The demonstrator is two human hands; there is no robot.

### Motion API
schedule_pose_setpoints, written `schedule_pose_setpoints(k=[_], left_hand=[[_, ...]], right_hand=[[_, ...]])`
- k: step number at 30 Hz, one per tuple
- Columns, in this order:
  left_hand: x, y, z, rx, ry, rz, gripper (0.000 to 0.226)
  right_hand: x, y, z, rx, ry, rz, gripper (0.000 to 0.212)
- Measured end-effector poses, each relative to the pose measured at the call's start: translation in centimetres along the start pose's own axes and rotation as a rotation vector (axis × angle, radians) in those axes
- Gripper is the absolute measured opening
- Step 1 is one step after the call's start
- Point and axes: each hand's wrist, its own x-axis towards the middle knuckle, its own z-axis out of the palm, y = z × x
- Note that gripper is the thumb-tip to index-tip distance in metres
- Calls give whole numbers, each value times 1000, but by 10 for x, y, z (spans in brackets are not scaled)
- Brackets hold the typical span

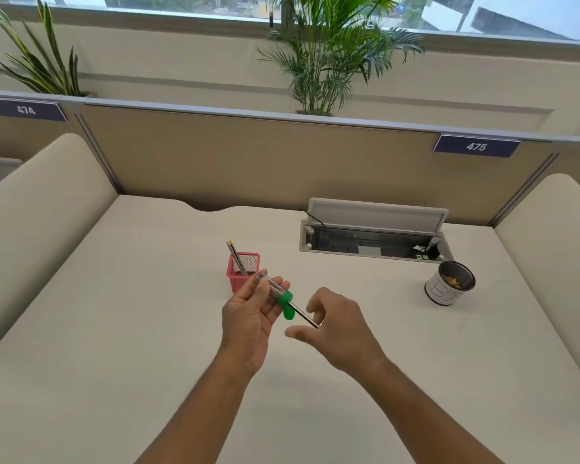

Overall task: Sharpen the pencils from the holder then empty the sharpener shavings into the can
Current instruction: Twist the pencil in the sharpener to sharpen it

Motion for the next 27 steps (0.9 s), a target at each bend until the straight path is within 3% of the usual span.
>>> schedule_pose_setpoints(k=[4, 7, 9, 12, 14, 16, 19, 24, 27], left_hand=[[-1, -2, 1, -8, 20, 6, 38], [-2, -2, 1, -22, 20, 11, 38], [-2, -1, 2, -3, 0, 14, 36], [-2, -1, 2, 28, -34, 5, 33], [-3, -2, 2, 32, -36, -7, 33], [-3, -3, 1, 26, -31, -14, 33], [-3, -3, 1, 15, -27, -9, 32], [-4, -5, 2, 17, -5, 1, 32], [-3, -6, 3, 15, -8, 8, 33]], right_hand=[[-2, 3, 4, -242, 116, -163, 30], [-5, 3, 7, -356, 117, -172, 27], [-4, 3, 6, -213, 54, -113, 28], [-1, 3, -4, 265, -119, 101, 34], [-1, 1, -9, 370, -185, 171, 33], [-2, -1, -7, 296, -147, 138, 23], [-3, 2, -2, 107, -17, 80, 36], [-5, 4, 4, -330, 108, -135, 30], [-4, 4, 7, -358, 94, -138, 30]])
